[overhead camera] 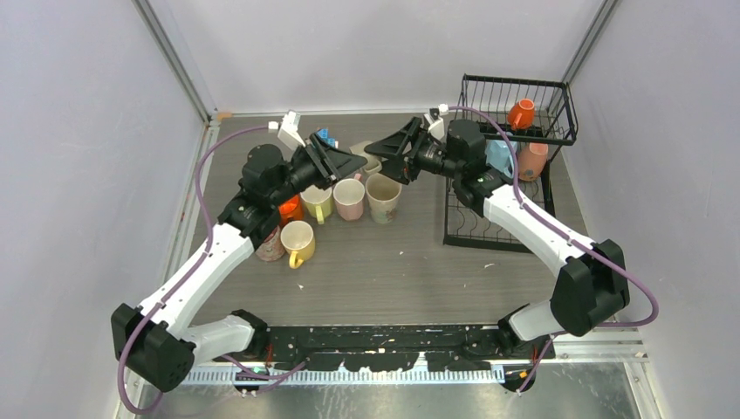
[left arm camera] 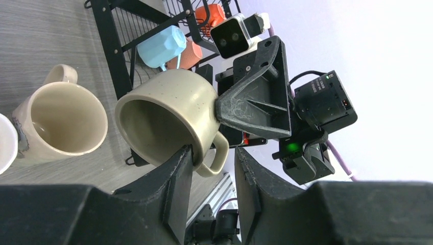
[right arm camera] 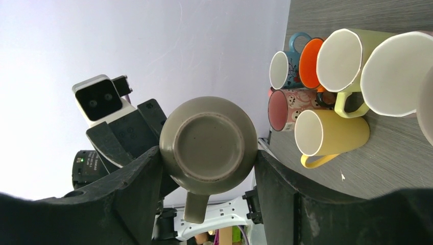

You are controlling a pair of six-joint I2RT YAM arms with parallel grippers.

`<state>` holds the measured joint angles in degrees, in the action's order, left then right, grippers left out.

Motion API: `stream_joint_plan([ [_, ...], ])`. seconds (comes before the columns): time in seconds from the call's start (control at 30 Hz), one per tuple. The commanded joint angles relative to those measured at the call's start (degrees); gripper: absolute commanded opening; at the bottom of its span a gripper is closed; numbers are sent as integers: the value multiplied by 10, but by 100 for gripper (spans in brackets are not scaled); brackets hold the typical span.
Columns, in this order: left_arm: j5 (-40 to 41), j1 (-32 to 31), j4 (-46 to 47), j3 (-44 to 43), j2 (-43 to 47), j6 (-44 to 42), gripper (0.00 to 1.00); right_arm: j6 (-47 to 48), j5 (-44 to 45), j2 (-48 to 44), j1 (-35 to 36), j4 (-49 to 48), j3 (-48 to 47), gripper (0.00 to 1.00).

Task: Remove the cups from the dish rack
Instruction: Place the cup at the center of the board.

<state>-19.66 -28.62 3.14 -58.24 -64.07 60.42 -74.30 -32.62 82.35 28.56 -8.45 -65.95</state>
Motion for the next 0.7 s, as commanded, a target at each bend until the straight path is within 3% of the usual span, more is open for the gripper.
stream_joint_plan([
  [0.0,-13,3,52,1,-2,7,36,-22,-20,-32,5,-62,-4,34],
  [0.4,-23,3,84,6,-18,21,24,-41,-24,-32,9,-84,6,34],
  [0.53,-22,3,83,7,-18,21,9,-42,-23,-32,11,-86,8,34],
  [0.57,-20,3,82,7,-17,22,1,-42,-23,-33,11,-86,9,34],
  [0.67,-17,3,80,8,-14,21,0,-41,-22,-35,11,-87,11,35],
])
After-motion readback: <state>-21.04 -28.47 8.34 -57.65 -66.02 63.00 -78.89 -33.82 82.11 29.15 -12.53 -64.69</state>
